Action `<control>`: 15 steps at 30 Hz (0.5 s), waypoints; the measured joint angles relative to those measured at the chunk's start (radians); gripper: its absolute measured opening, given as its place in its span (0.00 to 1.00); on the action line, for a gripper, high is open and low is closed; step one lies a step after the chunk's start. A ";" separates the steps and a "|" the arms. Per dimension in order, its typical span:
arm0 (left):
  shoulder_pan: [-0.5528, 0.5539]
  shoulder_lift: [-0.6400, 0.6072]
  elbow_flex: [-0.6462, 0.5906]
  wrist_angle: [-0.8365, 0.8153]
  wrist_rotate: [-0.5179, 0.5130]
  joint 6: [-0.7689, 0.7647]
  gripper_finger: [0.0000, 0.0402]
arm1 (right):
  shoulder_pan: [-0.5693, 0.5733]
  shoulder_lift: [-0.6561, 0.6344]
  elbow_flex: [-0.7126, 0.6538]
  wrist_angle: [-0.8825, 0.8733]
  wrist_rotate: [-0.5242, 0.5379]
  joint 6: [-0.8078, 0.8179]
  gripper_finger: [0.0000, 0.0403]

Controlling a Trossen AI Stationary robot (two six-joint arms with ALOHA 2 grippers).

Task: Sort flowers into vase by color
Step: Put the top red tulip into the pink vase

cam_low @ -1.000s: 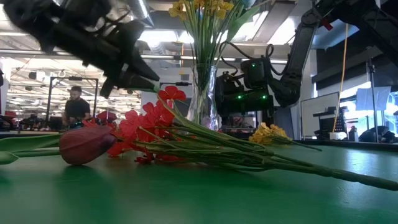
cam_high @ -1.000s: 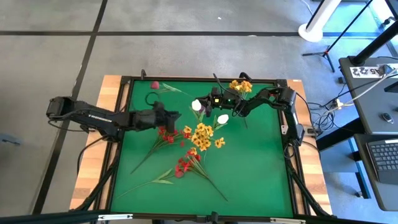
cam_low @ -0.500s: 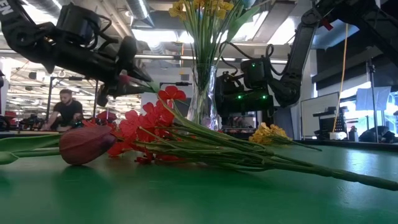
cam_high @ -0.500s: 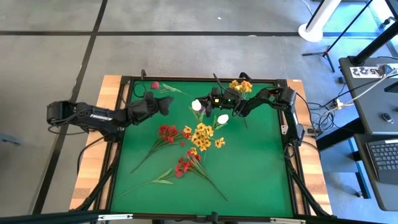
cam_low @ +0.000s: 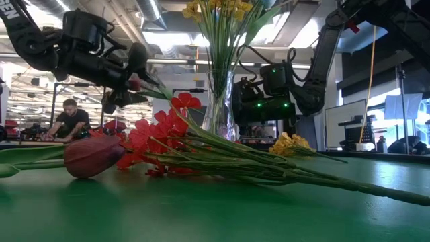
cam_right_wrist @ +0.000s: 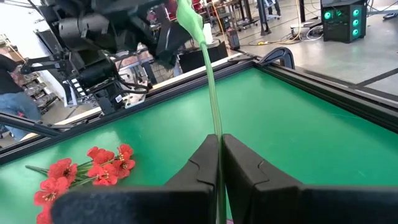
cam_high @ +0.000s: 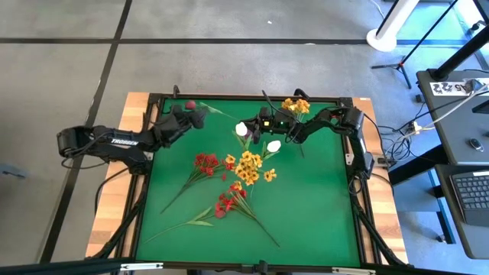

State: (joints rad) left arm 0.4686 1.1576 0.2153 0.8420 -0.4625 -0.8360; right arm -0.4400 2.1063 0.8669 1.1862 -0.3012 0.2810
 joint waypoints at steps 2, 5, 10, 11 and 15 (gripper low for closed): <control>0.010 0.000 0.000 0.031 -0.001 0.001 0.66 | 0.000 0.000 0.000 0.000 -0.001 0.000 0.04; 0.023 0.000 0.001 0.055 -0.001 0.005 0.66 | 0.000 0.000 0.000 0.001 -0.002 -0.001 0.04; 0.031 0.000 0.001 0.056 -0.001 0.019 0.65 | 0.000 0.000 0.000 0.001 -0.002 -0.008 0.04; 0.031 0.000 0.001 0.056 -0.001 0.028 0.63 | 0.000 0.000 0.000 0.001 -0.002 -0.008 0.04; 0.031 0.000 0.001 0.054 -0.001 0.034 0.52 | 0.000 0.000 0.000 0.001 -0.002 -0.009 0.04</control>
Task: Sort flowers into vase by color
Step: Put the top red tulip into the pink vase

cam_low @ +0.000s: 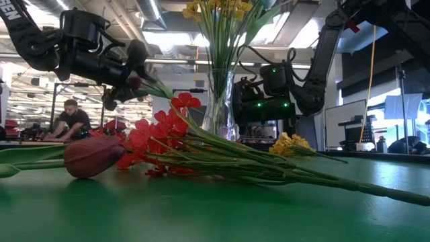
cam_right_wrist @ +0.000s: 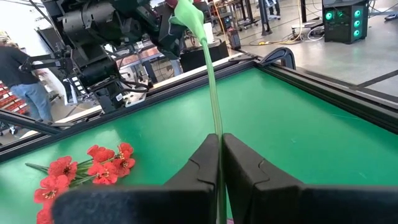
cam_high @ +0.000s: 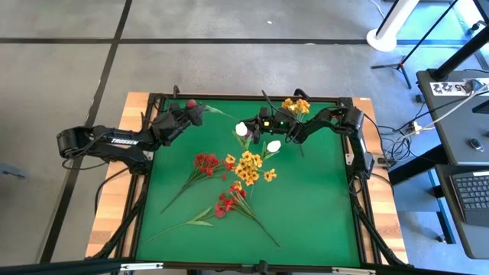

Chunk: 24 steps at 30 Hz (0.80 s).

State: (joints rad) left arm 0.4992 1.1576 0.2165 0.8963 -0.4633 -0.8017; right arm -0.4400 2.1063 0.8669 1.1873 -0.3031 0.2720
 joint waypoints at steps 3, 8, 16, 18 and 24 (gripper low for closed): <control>-0.002 0.000 0.000 0.000 0.000 0.000 0.38 | 0.000 0.000 0.000 0.000 0.000 0.000 0.04; -0.021 0.000 0.000 0.000 0.000 0.000 0.08 | 0.000 0.000 0.000 0.000 0.001 -0.001 0.04; -0.037 -0.002 0.001 0.030 0.009 0.053 0.01 | -0.001 -0.004 -0.002 0.032 -0.060 0.008 0.04; -0.040 -0.002 0.001 0.047 0.011 0.060 0.01 | -0.001 -0.009 -0.002 0.039 -0.065 0.008 0.05; -0.051 0.000 0.034 0.039 0.076 0.129 0.01 | -0.001 -0.058 0.001 -0.016 -0.076 0.007 0.21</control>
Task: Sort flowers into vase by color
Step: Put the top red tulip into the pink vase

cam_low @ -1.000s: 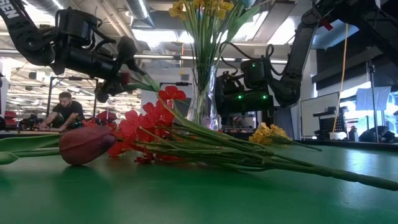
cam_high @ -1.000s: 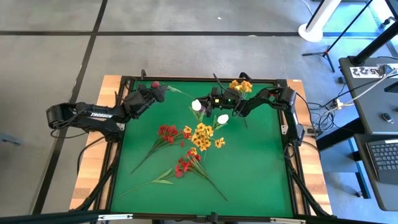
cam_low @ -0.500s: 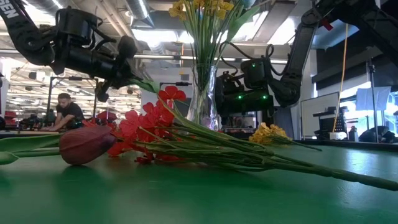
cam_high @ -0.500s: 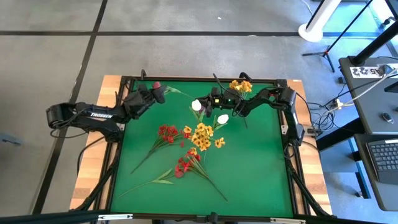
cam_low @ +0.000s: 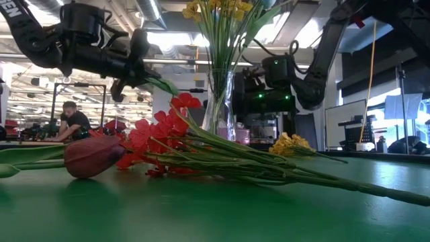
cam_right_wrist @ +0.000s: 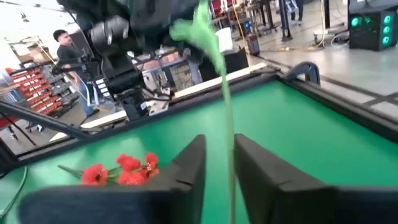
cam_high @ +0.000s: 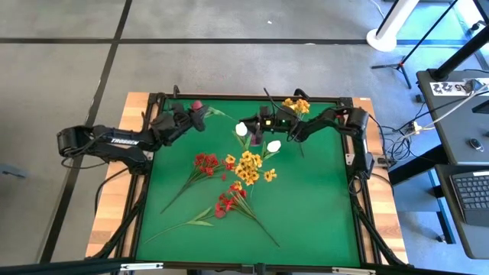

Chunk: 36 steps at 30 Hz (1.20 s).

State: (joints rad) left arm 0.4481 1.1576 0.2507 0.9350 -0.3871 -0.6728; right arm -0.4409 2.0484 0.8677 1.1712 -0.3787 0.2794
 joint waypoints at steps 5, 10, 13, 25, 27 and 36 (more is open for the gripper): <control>-0.025 0.000 0.056 -0.058 0.002 0.075 0.01 | -0.004 -0.044 -0.001 -0.050 -0.022 -0.002 0.41; -0.057 -0.001 0.123 -0.145 -0.002 0.164 0.01 | -0.016 -0.115 -0.001 -0.194 -0.046 -0.050 0.54; -0.081 -0.001 0.179 -0.216 -0.002 0.226 0.01 | -0.030 -0.179 0.000 -0.303 -0.050 -0.102 0.58; -0.160 0.000 0.464 -0.571 -0.003 0.423 0.00 | -0.064 -0.487 -0.001 -0.832 0.060 -0.326 0.60; -0.170 0.000 0.498 -0.609 -0.002 0.447 0.00 | -0.064 -0.535 0.000 -0.894 0.066 -0.339 0.60; -0.188 0.000 0.553 -0.723 0.000 0.503 0.00 | -0.064 -0.688 0.000 -1.148 0.126 -0.408 0.60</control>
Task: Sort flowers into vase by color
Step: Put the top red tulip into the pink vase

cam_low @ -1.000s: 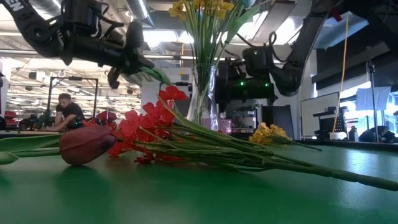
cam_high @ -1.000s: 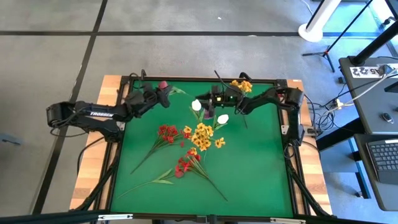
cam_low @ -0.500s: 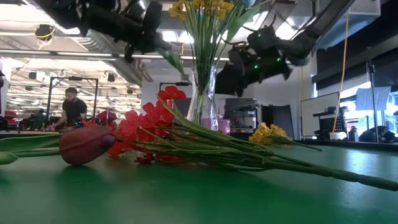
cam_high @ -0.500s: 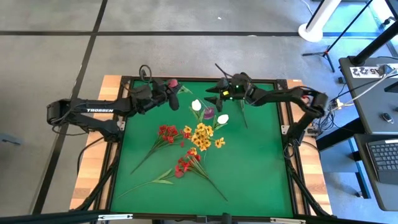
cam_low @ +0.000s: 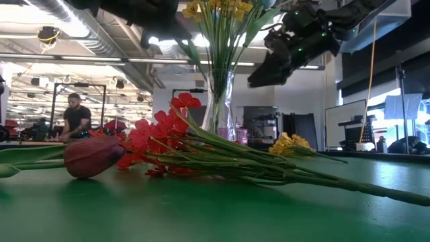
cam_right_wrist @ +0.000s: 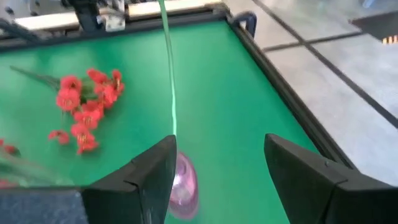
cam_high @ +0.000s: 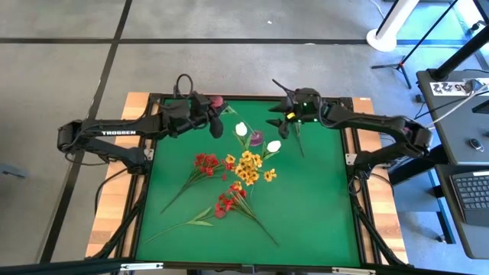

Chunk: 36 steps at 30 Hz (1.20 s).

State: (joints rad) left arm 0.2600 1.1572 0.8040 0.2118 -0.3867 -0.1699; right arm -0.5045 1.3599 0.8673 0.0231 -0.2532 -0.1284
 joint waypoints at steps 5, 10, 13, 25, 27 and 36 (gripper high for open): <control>-0.002 0.000 0.000 -0.034 0.005 0.025 0.00 | 0.000 -0.028 -0.001 -0.100 0.001 -0.012 0.60; -0.002 0.000 0.000 -0.042 0.006 0.056 0.00 | 0.000 -0.028 -0.042 -0.097 0.000 -0.012 0.60; -0.001 0.000 0.000 -0.041 0.006 0.069 0.00 | 0.006 -0.028 -0.095 -0.063 -0.011 -0.012 0.60; 0.000 0.000 0.000 -0.041 -0.003 0.088 0.00 | 0.185 -0.018 -0.337 0.361 -0.008 -0.007 0.60; 0.000 0.000 0.000 -0.042 -0.003 0.100 0.00 | 0.207 0.001 -0.344 0.377 0.020 -0.004 0.60; 0.032 0.000 0.000 -0.101 -0.026 0.104 0.00 | 0.230 0.130 -0.344 0.465 0.044 0.044 0.60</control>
State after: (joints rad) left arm 0.2916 1.1572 0.8040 0.1111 -0.4127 -0.0662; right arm -0.2741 1.4896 0.5236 0.4878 -0.2089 -0.0840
